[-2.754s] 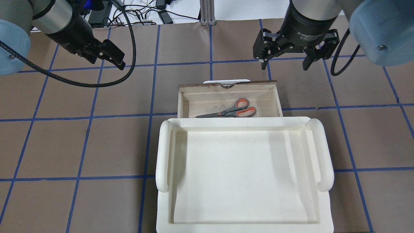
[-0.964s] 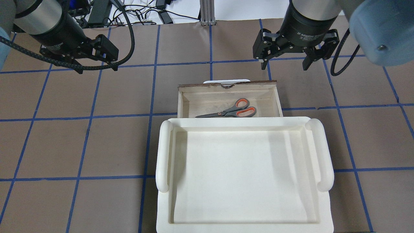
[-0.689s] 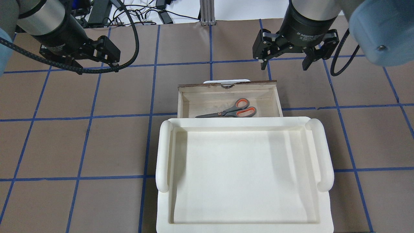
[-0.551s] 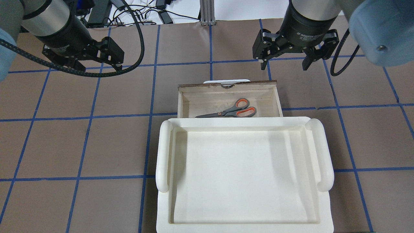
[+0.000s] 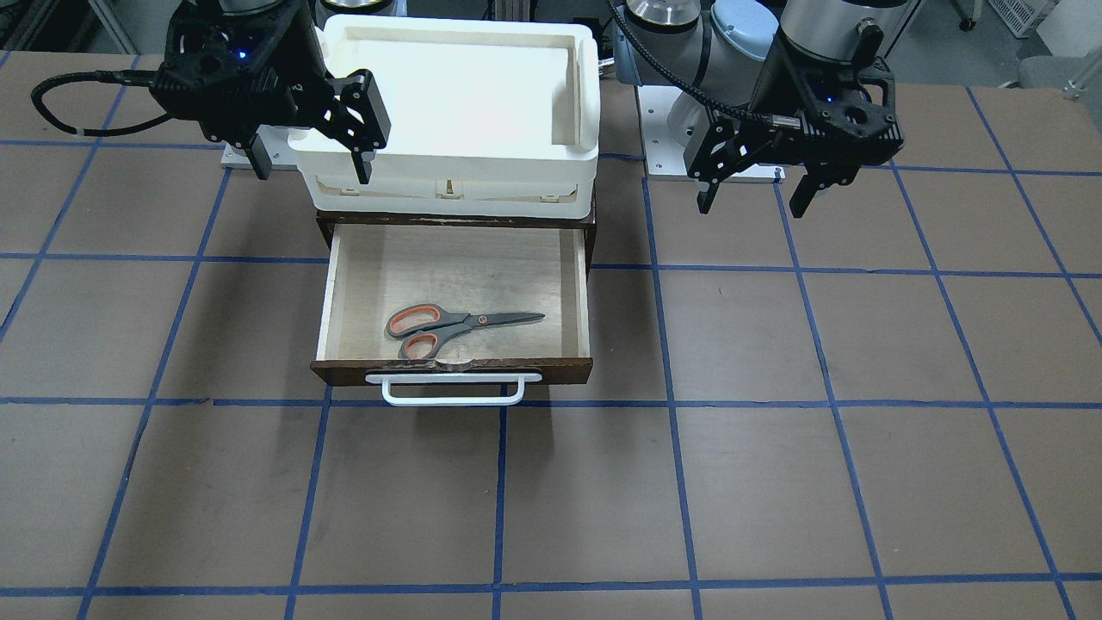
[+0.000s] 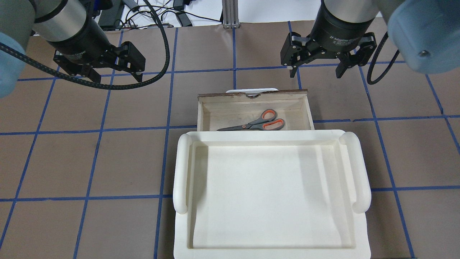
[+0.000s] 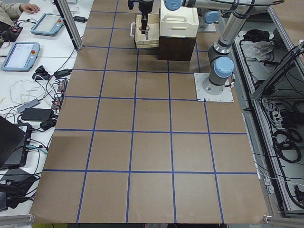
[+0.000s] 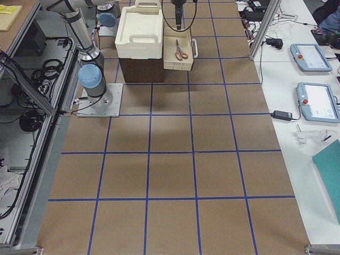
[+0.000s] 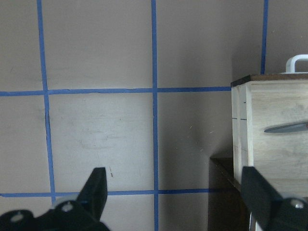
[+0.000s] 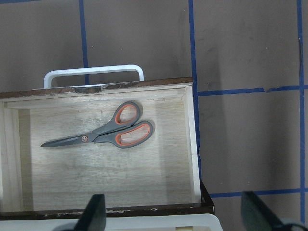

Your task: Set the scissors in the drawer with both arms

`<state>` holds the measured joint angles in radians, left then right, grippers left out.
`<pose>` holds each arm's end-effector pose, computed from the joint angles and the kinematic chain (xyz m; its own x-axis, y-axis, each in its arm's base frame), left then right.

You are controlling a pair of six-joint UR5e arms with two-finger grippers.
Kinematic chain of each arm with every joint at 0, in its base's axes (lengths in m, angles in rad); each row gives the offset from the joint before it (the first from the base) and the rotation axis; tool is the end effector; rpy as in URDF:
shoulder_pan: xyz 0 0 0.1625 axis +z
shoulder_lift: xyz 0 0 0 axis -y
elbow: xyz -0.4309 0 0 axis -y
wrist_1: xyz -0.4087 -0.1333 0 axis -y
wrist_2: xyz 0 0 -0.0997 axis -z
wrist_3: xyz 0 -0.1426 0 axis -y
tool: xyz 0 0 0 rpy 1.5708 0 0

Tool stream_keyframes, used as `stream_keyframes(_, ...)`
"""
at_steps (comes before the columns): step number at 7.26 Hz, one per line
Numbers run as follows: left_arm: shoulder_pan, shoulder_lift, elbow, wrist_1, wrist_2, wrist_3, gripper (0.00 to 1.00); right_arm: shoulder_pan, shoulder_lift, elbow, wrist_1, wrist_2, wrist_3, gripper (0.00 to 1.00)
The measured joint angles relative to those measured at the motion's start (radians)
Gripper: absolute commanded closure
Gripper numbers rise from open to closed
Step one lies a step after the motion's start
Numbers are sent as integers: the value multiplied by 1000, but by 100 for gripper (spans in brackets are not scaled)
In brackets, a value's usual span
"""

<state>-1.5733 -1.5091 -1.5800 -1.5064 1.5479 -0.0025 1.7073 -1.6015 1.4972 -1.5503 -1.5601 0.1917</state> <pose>-0.1378 -0.4969 0.4841 -0.9997 0.0027 0.0230 0.0000 0.9932 -0.1166 0.2022 -0.4815 0.5020 -0.9982 0.0536 -0.0264 0.0556 0.9952 -0.0801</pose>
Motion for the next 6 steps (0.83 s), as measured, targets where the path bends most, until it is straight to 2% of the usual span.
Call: stream_keyframes(6,0,5,0,-9,1,-1,0,0,0,0,0,0,0,0)
